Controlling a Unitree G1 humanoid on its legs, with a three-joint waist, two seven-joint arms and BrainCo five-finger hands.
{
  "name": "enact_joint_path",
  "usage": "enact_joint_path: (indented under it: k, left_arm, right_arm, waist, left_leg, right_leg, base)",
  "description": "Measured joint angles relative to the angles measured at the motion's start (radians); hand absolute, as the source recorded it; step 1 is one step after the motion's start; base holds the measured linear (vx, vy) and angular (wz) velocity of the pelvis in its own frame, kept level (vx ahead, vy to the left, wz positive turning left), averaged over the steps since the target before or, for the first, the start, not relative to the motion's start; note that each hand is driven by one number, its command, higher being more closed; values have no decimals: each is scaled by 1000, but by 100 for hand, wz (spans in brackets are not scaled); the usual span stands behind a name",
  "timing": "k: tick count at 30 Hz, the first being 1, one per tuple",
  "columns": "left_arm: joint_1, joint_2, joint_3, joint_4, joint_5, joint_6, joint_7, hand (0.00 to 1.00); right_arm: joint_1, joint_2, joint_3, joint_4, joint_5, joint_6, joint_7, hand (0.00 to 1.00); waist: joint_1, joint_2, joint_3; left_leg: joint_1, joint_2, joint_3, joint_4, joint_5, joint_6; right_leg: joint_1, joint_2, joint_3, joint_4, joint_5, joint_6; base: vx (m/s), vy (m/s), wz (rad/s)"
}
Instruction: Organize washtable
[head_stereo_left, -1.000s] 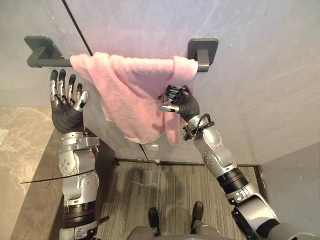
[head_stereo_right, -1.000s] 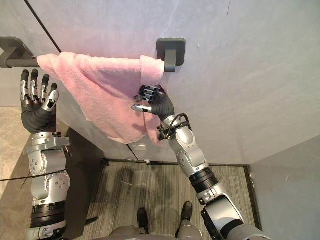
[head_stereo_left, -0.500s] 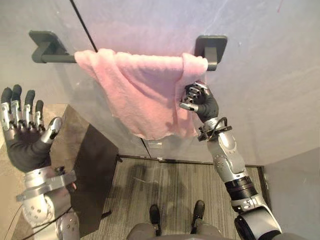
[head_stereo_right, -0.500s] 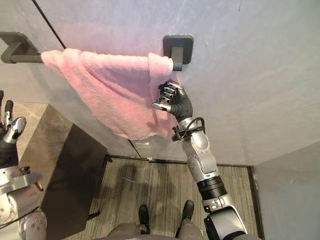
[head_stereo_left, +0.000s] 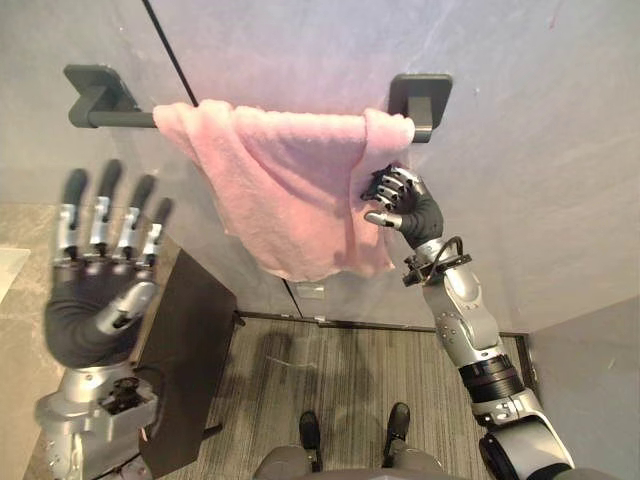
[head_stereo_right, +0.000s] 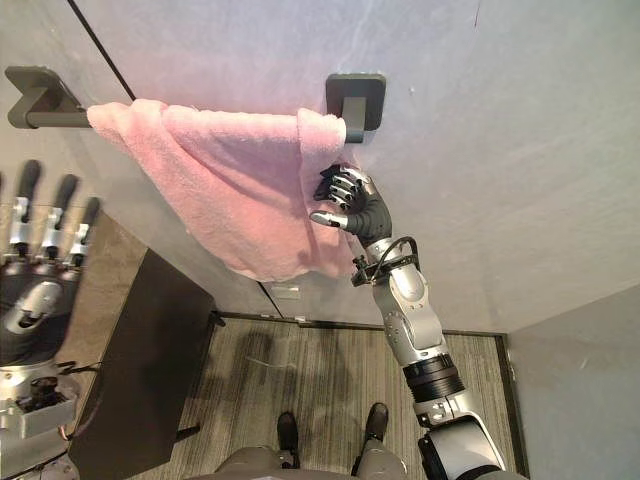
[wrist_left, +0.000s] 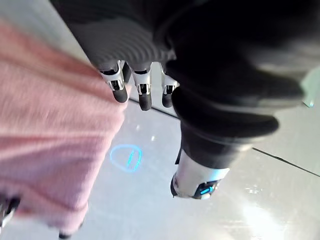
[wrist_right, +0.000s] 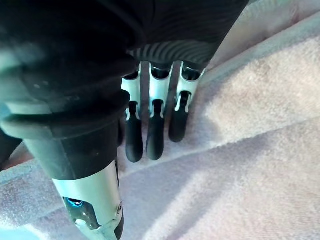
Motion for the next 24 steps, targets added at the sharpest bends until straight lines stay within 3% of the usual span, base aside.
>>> enact_joint_path:
  k: [4, 10, 18, 24]
  left_arm:
    - [-61, 190, -114, 129, -46, 45, -32, 0]
    - [-190, 361, -135, 269, -27, 53, -38, 0]
    - [-412, 373, -113, 423, 61, -29, 31, 0]
    - [-455, 373, -1, 434, 119, -67, 55, 0]
  right_arm:
    - [0, -25, 5, 0, 20, -2, -2, 0]
    - [0, -74, 3, -4, 52, -10, -5, 0]
    - [0, -83, -18, -47, 78, -19, -6, 0]
    - [51, -81, -103, -47, 50, -19, -9, 0]
  waist:
    - [-25, -7, 2]
    - [-47, -29, 19]
    - [-46, -39, 42]
    - [-42, -37, 62]
  left_leg:
    - [-18, 1, 9, 1, 0, 0]
    - [-72, 2, 27, 18, 0, 1]
    - [-123, 4, 38, 44, -7, 5]
    - [-155, 6, 38, 58, -9, 5]
  right_leg:
    - [-23, 2, 12, 0, 3, -1]
    - [-80, 4, 32, 0, 17, -5]
    - [-123, 3, 42, 0, 28, -11]
    - [-148, 3, 42, 0, 31, -13]
  base:
    - [-2, -5, -5]
    - [10, -7, -9]
    - [7, -1, -3]
    - [13, -1, 0]
